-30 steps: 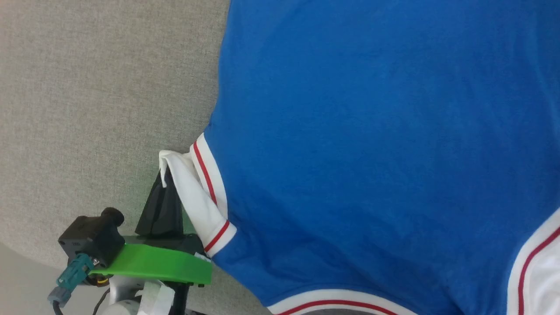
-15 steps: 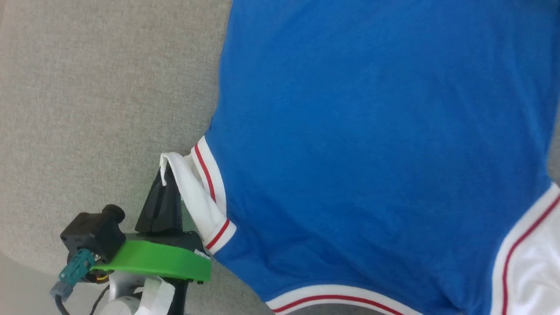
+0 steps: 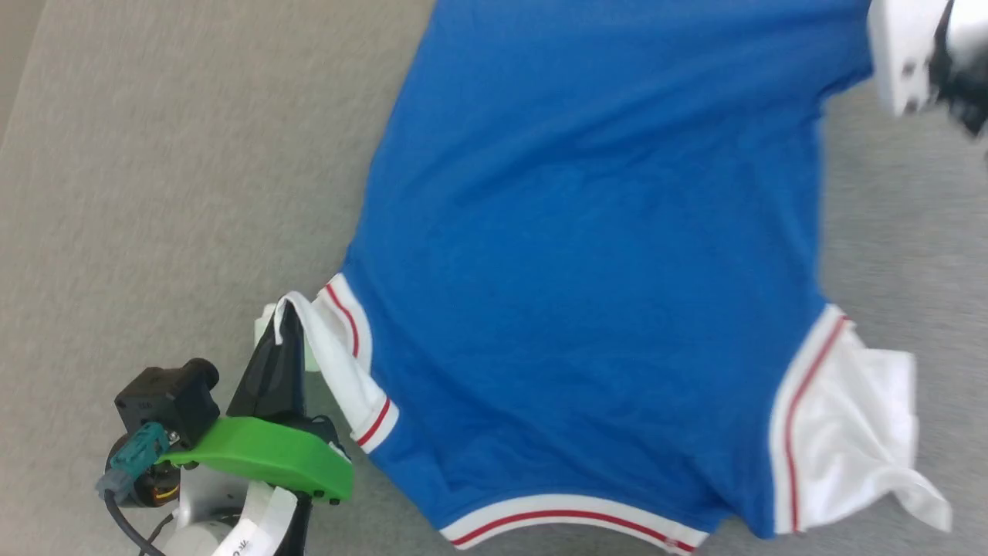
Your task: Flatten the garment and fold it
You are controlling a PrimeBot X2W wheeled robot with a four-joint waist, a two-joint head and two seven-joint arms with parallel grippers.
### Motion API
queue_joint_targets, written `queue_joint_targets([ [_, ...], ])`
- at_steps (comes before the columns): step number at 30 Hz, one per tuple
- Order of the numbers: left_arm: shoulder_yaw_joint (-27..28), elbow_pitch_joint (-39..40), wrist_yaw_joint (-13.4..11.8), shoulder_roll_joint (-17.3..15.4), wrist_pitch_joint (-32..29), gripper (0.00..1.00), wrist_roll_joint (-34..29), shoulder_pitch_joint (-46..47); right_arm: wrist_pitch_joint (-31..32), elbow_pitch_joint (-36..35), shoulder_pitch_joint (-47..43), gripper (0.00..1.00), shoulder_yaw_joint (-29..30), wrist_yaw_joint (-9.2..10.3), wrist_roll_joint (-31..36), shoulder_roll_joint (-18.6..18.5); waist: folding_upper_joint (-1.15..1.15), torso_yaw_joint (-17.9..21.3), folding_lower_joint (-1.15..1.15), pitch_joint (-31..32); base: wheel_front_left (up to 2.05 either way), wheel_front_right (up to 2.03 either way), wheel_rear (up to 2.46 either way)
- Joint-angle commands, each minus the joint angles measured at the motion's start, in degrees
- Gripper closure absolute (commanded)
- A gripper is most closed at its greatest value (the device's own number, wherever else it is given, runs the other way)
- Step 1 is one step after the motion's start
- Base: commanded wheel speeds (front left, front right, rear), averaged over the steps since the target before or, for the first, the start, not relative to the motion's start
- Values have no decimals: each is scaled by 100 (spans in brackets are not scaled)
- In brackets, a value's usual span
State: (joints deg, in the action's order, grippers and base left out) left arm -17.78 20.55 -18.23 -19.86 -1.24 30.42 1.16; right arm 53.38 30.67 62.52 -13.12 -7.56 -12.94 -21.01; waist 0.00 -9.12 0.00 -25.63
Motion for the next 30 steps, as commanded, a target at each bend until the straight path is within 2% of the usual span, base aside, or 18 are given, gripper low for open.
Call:
queue_joint_targets([
  [1,22,-29,-15,-51,-31,100,27,-48,-63,-130,-298,100,-82,8,-170,-114,0,684,0,750,0,0,0],
  [7,40,-98,-75,-92,-110,100,86,-229,-302,-786,-1446,100,-83,8,-747,-413,0,987,0,1265,0,0,0],
  [13,37,-192,-116,-79,-120,100,164,-434,-443,-1474,-2867,100,305,8,-1110,-452,0,1125,0,1655,0,0,0],
  [22,16,-311,-91,-28,-70,100,269,-541,-300,-2295,-4893,100,929,8,-1289,0,0,1059,0,1679,0,0,0],
  [30,-11,-493,-25,16,-24,100,348,-496,-45,-2257,-5749,100,995,8,-1300,398,0,946,0,1635,0,0,0],
])
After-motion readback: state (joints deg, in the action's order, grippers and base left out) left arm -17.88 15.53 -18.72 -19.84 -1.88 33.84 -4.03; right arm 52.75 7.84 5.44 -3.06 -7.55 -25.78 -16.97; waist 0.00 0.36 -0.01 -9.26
